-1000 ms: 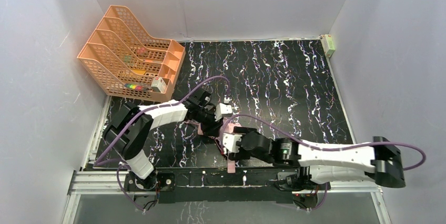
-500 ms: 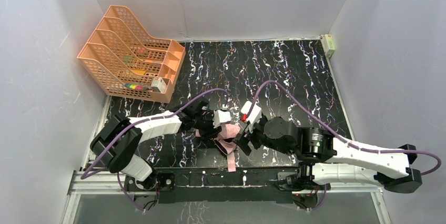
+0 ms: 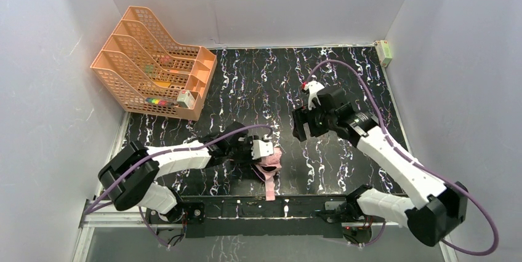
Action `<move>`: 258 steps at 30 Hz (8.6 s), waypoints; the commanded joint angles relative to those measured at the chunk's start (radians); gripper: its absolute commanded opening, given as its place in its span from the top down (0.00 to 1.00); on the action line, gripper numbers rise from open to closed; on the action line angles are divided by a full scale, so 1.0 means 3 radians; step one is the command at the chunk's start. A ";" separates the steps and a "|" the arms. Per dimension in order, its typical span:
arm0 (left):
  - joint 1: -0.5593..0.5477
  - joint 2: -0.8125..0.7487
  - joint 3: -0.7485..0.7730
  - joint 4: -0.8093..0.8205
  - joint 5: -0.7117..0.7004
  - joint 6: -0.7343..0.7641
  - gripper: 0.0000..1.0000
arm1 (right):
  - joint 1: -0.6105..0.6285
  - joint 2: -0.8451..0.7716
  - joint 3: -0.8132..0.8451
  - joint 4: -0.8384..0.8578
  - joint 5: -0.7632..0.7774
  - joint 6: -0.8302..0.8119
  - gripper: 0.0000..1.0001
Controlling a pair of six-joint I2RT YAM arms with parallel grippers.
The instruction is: Put away the umbrella
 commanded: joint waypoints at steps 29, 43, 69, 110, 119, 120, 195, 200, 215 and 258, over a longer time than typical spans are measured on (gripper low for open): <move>-0.1173 0.0052 -0.0705 0.0785 -0.2195 0.0667 1.00 | -0.0100 0.1997 0.0484 0.0319 -0.2432 -0.1791 0.02; -0.1244 0.0046 -0.0752 0.0796 -0.2226 0.0749 1.00 | 0.0225 0.2402 0.0502 0.0326 -0.2227 -0.1838 0.05; -0.1266 -0.0487 -0.0590 0.0827 -0.2210 -0.0291 0.51 | 0.0533 0.2525 0.0177 0.0638 -0.0882 -0.1716 0.83; 0.0315 -0.1857 0.0574 -0.0592 -0.1555 -0.2932 0.04 | 0.1441 0.1424 -0.1521 0.2090 0.0342 -0.3153 0.91; 0.0887 -0.1196 0.0795 -0.0880 0.0024 -0.2759 0.02 | 0.1582 0.1049 -0.1711 0.2319 0.0658 -0.3264 0.92; 0.0917 -0.1204 0.0765 -0.0870 0.0147 -0.2756 0.02 | 0.1602 0.0990 -0.1732 0.2348 0.0677 -0.3281 0.92; -0.0025 0.0281 -0.0021 -0.0390 0.0816 -0.3381 0.51 | 0.1450 0.0727 -0.1998 0.2558 -0.0373 -0.4740 1.00; -0.0074 0.0214 -0.0017 -0.0461 0.0662 -0.3318 0.63 | 0.1445 0.0706 -0.1998 0.2563 -0.0431 -0.4679 1.00; -0.0074 0.0335 0.0211 -0.0826 0.0226 -0.3152 0.81 | 0.1442 0.0222 -0.1774 0.2167 -0.0390 -0.4604 0.22; -0.0216 0.0486 0.0430 -0.1241 -0.0885 -0.3598 1.00 | 0.0239 -0.0582 -0.2211 0.1350 -0.0218 0.3771 0.50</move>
